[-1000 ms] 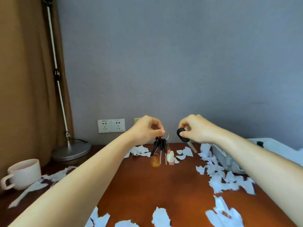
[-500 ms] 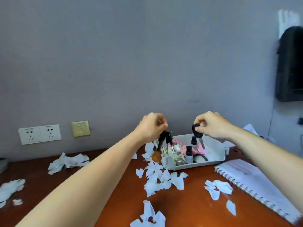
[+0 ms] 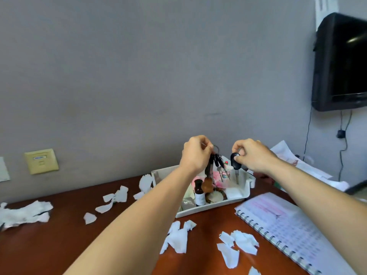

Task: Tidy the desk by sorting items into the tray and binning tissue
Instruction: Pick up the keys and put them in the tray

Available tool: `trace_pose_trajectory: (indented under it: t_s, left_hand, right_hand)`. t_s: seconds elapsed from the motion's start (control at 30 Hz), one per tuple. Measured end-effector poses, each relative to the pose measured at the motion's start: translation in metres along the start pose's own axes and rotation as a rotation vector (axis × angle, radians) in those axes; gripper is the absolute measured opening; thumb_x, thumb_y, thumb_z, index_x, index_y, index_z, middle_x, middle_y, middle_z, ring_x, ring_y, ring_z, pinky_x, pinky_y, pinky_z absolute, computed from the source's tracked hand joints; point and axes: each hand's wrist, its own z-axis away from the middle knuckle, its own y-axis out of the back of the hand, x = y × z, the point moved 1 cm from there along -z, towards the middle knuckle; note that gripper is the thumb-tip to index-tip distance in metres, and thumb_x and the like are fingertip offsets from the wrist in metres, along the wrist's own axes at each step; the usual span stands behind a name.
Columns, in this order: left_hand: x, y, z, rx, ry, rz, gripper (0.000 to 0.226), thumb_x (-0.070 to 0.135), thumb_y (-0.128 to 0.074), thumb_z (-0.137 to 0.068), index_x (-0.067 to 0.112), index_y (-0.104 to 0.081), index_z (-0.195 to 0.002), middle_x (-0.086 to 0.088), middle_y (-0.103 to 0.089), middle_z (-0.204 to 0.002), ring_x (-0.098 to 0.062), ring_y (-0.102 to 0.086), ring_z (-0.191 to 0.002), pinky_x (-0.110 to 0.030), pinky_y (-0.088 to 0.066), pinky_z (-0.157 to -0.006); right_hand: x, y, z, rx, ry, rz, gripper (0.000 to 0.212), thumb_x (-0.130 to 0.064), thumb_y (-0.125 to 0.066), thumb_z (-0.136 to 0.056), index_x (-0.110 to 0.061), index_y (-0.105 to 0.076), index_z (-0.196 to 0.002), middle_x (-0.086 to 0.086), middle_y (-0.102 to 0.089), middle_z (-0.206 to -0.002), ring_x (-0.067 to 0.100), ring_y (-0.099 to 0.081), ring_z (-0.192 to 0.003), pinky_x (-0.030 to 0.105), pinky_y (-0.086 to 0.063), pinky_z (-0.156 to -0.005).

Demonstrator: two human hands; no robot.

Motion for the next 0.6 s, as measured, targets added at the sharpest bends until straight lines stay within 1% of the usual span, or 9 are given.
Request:
trace_pose_trajectory:
  t_s: [0.1, 0.2, 0.27, 0.37, 0.43, 0.53, 0.6]
  left_hand:
    - [-0.013, -0.026, -0.008, -0.004, 0.02, -0.039, 0.015, 0.016, -0.058, -0.088, 0.018, -0.06, -0.073, -0.01, -0.073, -0.086, -0.031, -0.065, -0.089, -0.037, -0.052, -0.085]
    - [-0.024, -0.044, -0.014, -0.019, 0.059, -0.044, 0.016, 0.015, -0.058, -0.088, 0.018, -0.059, -0.073, -0.011, -0.072, -0.088, -0.031, -0.064, -0.092, -0.037, -0.051, -0.087]
    - [-0.031, -0.054, -0.018, -0.062, 0.078, -0.08, 0.016, 0.014, -0.057, -0.089, 0.017, -0.06, -0.073, -0.012, -0.073, -0.091, -0.031, -0.064, -0.095, -0.038, -0.051, -0.087]
    - [-0.041, -0.061, -0.022, -0.134, 0.116, -0.163, 0.013, 0.014, -0.057, -0.09, 0.009, -0.067, -0.083, -0.015, -0.071, -0.098, -0.034, -0.063, -0.095, -0.036, -0.053, -0.08]
    - [-0.046, -0.062, -0.026, -0.148, 0.137, -0.217, 0.014, 0.013, -0.056, -0.089, 0.007, -0.068, -0.088, -0.016, -0.07, -0.101, -0.036, -0.064, -0.092, -0.035, -0.053, -0.078]
    - [-0.053, -0.06, -0.028, -0.165, 0.168, -0.345, 0.017, 0.012, -0.054, -0.087, 0.009, -0.069, -0.094, -0.015, -0.068, -0.106, -0.037, -0.062, -0.097, -0.034, -0.05, -0.079]
    - [-0.056, -0.06, -0.028, -0.171, 0.185, -0.42, 0.02, 0.012, -0.053, -0.087, 0.008, -0.068, -0.1, -0.016, -0.066, -0.109, -0.038, -0.06, -0.101, -0.036, -0.049, -0.081]
  right_hand:
    - [0.014, -0.009, -0.012, -0.007, -0.009, 0.052, 0.015, -0.018, -0.059, -0.084, -0.03, -0.053, -0.078, -0.002, -0.058, -0.084, 0.029, -0.059, -0.093, 0.033, -0.048, -0.08]
    - [0.024, -0.019, -0.021, -0.024, -0.024, 0.069, 0.013, -0.018, -0.058, -0.084, -0.029, -0.056, -0.079, -0.002, -0.06, -0.087, 0.028, -0.058, -0.094, 0.033, -0.049, -0.082]
    - [0.029, -0.026, -0.027, -0.033, -0.024, 0.077, 0.013, -0.017, -0.058, -0.084, -0.029, -0.057, -0.079, -0.002, -0.06, -0.088, 0.028, -0.059, -0.095, 0.034, -0.05, -0.084]
    - [0.035, -0.04, -0.036, -0.069, -0.029, 0.095, 0.016, -0.014, -0.058, -0.083, -0.029, -0.057, -0.076, -0.002, -0.058, -0.086, 0.029, -0.06, -0.093, 0.033, -0.05, -0.081]
    - [0.038, -0.047, -0.04, -0.107, -0.022, 0.124, 0.018, -0.013, -0.058, -0.081, -0.029, -0.056, -0.073, -0.001, -0.055, -0.084, 0.03, -0.062, -0.092, 0.032, -0.05, -0.08]
    - [0.041, -0.057, -0.043, -0.168, -0.008, 0.182, 0.019, -0.013, -0.057, -0.079, -0.031, -0.055, -0.074, 0.001, -0.056, -0.086, 0.031, -0.062, -0.095, 0.035, -0.052, -0.085]
    - [0.042, -0.061, -0.044, -0.193, -0.011, 0.201, 0.02, -0.011, -0.056, -0.079, -0.031, -0.057, -0.075, 0.002, -0.058, -0.087, 0.031, -0.062, -0.095, 0.034, -0.053, -0.083]
